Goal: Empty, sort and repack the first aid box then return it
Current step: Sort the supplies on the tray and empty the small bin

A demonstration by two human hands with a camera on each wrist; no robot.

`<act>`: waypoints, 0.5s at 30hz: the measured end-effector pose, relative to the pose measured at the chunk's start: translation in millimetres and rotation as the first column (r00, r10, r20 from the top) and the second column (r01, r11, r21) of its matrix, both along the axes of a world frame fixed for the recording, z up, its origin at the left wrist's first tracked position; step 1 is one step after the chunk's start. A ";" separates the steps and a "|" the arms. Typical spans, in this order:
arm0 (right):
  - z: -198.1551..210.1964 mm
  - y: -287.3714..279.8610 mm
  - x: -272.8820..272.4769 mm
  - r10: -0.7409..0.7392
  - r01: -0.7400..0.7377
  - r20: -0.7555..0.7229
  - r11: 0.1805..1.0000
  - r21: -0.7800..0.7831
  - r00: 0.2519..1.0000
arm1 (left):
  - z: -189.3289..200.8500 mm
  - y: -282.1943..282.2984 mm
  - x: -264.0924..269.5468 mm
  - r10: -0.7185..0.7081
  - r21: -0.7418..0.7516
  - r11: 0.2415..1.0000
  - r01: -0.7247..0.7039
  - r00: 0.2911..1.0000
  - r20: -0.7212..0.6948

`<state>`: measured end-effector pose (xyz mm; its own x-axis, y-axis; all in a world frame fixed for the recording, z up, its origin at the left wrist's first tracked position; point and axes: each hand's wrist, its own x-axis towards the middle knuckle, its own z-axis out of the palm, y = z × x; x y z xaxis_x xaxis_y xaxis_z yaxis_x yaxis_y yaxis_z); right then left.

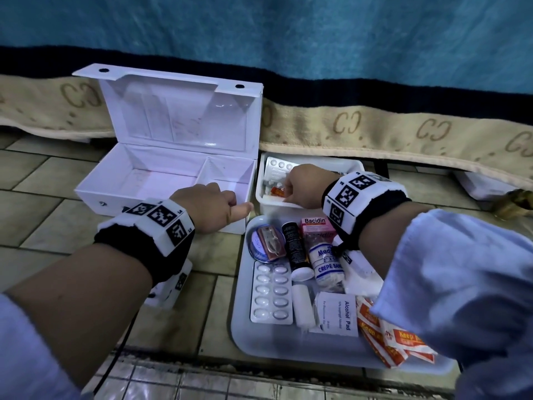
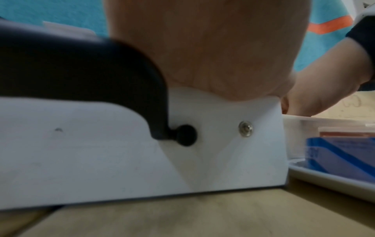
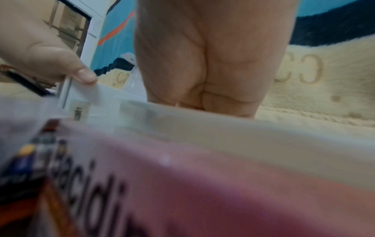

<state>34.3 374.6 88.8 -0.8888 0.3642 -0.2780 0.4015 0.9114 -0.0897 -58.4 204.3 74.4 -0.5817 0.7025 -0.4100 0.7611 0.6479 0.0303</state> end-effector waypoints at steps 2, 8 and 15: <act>8.0 3.3 1.9 -0.027 0.026 -0.008 1.000 -0.009 1.000 | -0.3 -0.4 -0.3 0.003 -0.002 1.000 -0.003 1.000 -0.001; 57.4 4.7 25.2 -0.088 0.078 -0.183 0.995 -0.064 0.979 | 0.8 -0.7 1.6 -0.031 -0.018 0.999 0.031 0.999 -0.013; 69.7 -54.0 77.3 0.380 -0.374 0.049 0.922 -0.102 0.924 | 0.2 -0.2 1.5 -0.044 -0.025 0.999 0.043 0.999 -0.024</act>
<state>111.7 320.6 158.5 -0.9340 -0.0233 -0.3565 0.0375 0.9860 -0.1627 -56.9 204.1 74.6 -0.5611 0.7173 -0.4131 0.7888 0.6147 -0.0039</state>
